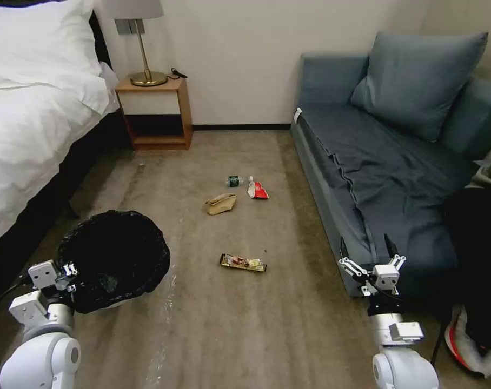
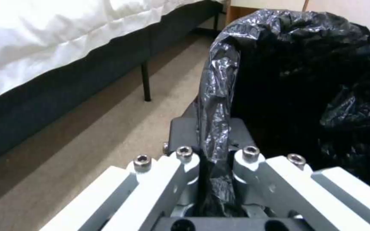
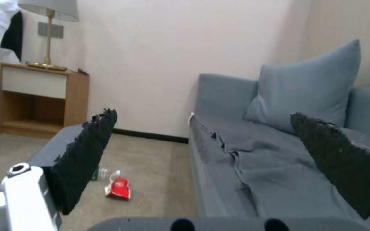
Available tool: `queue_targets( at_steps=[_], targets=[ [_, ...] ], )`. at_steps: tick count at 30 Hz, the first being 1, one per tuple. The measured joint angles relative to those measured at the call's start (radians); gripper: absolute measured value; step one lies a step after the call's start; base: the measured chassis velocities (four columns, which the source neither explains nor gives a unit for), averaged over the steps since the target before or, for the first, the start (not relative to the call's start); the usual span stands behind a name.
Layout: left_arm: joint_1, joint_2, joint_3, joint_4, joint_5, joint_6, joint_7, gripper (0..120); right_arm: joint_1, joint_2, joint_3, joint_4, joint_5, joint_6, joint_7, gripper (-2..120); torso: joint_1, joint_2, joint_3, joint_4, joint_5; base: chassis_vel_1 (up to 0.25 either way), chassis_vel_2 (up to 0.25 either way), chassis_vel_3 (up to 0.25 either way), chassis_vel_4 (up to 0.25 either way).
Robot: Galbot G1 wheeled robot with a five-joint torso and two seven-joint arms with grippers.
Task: Pick up the trash bin, then pick up the garbage on the floor and place it into the trash bin.
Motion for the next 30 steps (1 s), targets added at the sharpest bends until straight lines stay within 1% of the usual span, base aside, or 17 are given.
queue_targets(
  at_steps=[2,13,30],
  targets=[
    [-0.004,0.007,-0.002,0.002,0.000,0.001,0.000,4,0.000,-0.001,0.002,0.002,0.000,0.000,0.000,100,0.000,0.000,0.000,-0.0001,0.0001,-0.106,0.092,0.078,-0.087],
    [-0.008,0.011,-0.011,0.009,-0.004,0.001,0.000,4,0.002,0.000,-0.002,0.003,-0.002,-0.001,-0.002,100,0.000,0.000,0.000,0.0000,0.0001,-0.096,0.097,0.092,-0.093],
    [-0.018,0.014,-0.049,0.025,-0.018,0.000,0.002,4,-0.003,-0.002,0.001,0.005,-0.003,0.000,-0.005,100,0.000,0.000,0.000,0.0001,0.0002,-0.103,0.106,0.109,-0.102]
  ],
)
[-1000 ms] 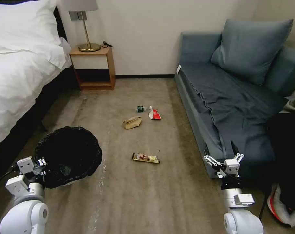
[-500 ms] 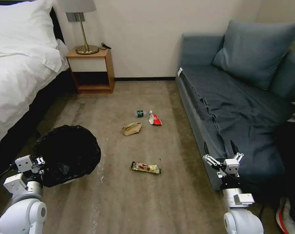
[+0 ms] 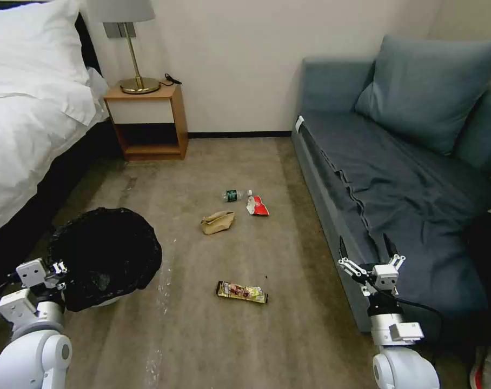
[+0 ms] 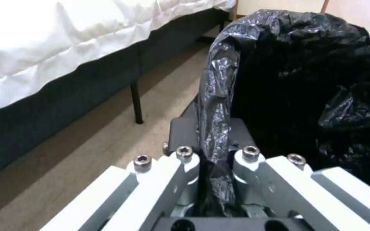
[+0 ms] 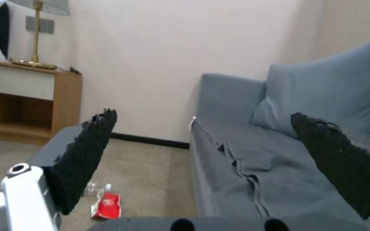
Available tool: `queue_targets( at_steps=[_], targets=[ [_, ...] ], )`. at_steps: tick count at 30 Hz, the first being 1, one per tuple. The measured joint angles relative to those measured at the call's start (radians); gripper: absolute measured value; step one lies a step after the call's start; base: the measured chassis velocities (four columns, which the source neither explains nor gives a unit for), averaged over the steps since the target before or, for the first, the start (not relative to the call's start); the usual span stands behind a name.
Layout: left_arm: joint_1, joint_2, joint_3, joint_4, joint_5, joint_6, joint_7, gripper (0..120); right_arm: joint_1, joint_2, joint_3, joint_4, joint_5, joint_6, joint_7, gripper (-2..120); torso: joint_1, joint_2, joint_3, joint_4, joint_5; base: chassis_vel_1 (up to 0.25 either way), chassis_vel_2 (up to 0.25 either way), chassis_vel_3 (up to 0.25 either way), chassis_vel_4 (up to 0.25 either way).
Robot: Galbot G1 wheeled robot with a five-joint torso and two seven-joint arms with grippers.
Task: Pick up the trash bin, then pick up the garbage on the floor and place it into the trash bin.
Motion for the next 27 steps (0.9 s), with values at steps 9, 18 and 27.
queue_targets(
  at_steps=[9,18,27],
  targets=[
    [-0.002,-0.003,-0.009,0.005,-0.001,-0.004,0.002,4,-0.001,-0.001,0.000,-0.002,0.000,0.002,-0.009,100,0.000,0.000,0.000,-0.0001,0.0000,-0.120,0.110,0.107,-0.104],
    [-0.001,-0.003,-0.003,0.006,0.000,-0.006,0.001,4,0.001,-0.001,-0.002,-0.005,0.000,0.003,-0.013,100,0.000,0.000,0.000,0.0000,-0.0001,-0.098,0.101,0.109,-0.102],
    [-0.005,-0.002,-0.006,0.006,0.000,-0.006,0.001,4,0.006,-0.001,-0.004,-0.011,0.001,0.024,-0.017,100,0.000,0.000,0.000,-0.0001,-0.0001,-0.116,0.092,0.109,-0.108]
  ],
)
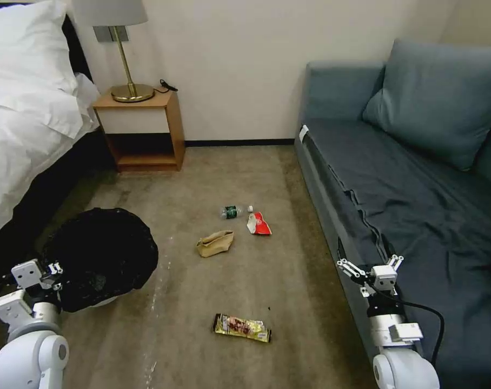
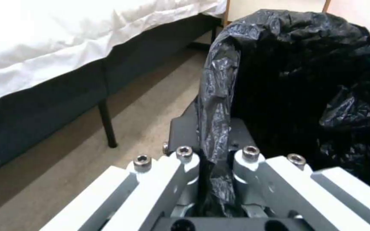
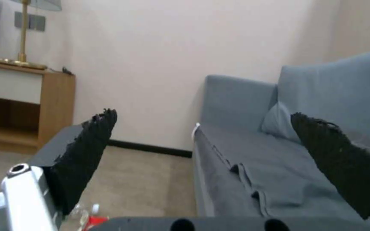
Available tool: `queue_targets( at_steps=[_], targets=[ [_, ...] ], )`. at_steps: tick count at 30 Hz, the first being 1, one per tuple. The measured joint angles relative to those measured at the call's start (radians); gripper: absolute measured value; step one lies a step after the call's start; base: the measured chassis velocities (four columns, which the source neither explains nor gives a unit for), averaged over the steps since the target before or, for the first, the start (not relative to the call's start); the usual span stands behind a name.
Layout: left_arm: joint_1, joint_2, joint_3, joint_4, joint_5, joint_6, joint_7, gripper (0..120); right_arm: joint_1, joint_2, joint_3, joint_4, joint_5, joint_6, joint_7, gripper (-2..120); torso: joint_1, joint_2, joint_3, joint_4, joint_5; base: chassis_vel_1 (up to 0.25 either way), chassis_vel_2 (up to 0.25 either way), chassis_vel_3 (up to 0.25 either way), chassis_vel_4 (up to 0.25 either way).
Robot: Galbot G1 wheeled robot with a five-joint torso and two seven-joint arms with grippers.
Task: Pick up the trash bin, then pick up the garbage on the floor and place it into the trash bin.
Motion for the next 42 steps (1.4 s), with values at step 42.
queue_targets(
  at_steps=[42],
  targets=[
    [0.013,-0.035,0.041,-0.038,0.053,0.025,0.011,4,0.341,-0.522,-0.448,-0.238,0.062,-0.133,-0.523,100,0.000,0.000,0.000,0.0002,-0.0002,-0.020,0.025,0.023,-0.022]
  ],
)
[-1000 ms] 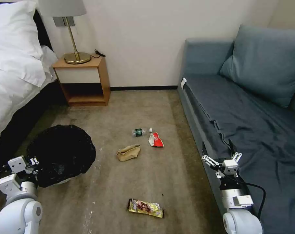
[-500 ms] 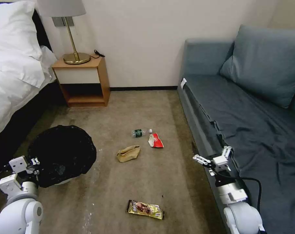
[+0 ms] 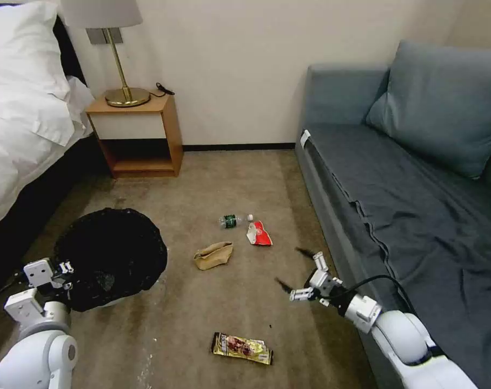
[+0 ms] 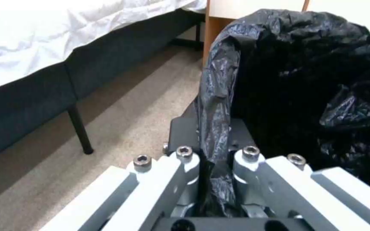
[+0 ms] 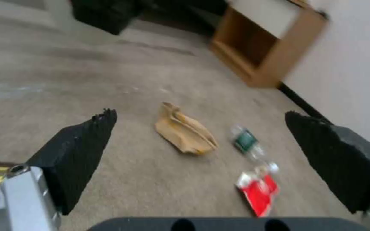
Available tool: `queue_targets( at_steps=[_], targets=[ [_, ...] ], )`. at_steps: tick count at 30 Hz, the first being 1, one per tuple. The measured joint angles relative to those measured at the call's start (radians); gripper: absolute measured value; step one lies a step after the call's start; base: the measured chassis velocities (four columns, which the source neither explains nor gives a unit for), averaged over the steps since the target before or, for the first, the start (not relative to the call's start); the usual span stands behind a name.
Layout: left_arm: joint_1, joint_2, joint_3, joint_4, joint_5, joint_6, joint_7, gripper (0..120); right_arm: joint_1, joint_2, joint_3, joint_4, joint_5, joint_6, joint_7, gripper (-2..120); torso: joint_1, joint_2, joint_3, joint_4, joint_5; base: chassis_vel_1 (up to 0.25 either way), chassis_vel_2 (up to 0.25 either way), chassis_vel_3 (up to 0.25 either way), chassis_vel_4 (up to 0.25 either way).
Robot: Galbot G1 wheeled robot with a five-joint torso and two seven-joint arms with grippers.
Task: Pick up the trash bin, then pick up the garbage on the floor and place it into the trash bin.
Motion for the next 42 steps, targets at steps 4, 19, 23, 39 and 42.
queue_targets(
  at_steps=[4,19,23,39,42],
  targets=[
    [0.000,-0.011,0.002,0.001,0.017,0.001,0.001,4,0.109,-0.033,-0.128,-0.076,0.037,0.005,-0.013,100,0.000,0.000,0.000,-0.0001,0.0007,0.000,0.000,0.000,0.000],
    [-0.022,-0.049,0.026,0.030,0.081,0.003,0.005,4,0.504,0.070,-0.716,-0.473,0.119,-0.002,0.001,100,0.000,0.000,0.000,-0.0001,0.0000,0.000,0.000,0.000,0.000],
    [-0.018,-0.055,0.026,0.018,0.093,0.006,0.005,4,0.543,0.076,-0.803,-0.494,0.189,-0.028,-0.002,100,0.000,0.000,0.000,-0.0002,0.0002,0.000,0.000,0.000,0.000],
    [0.012,-0.073,0.017,-0.051,0.100,0.027,0.006,4,0.597,0.269,-0.994,-0.689,0.299,-0.046,-0.024,100,0.000,0.000,0.000,0.0001,0.0002,0.000,0.000,0.000,0.000],
    [0.015,-0.074,0.013,-0.056,0.100,0.027,0.007,4,0.589,0.275,-0.993,-0.698,0.289,-0.046,-0.027,100,0.000,0.000,0.000,-0.0002,0.0002,0.000,0.000,0.000,0.000]
  ],
)
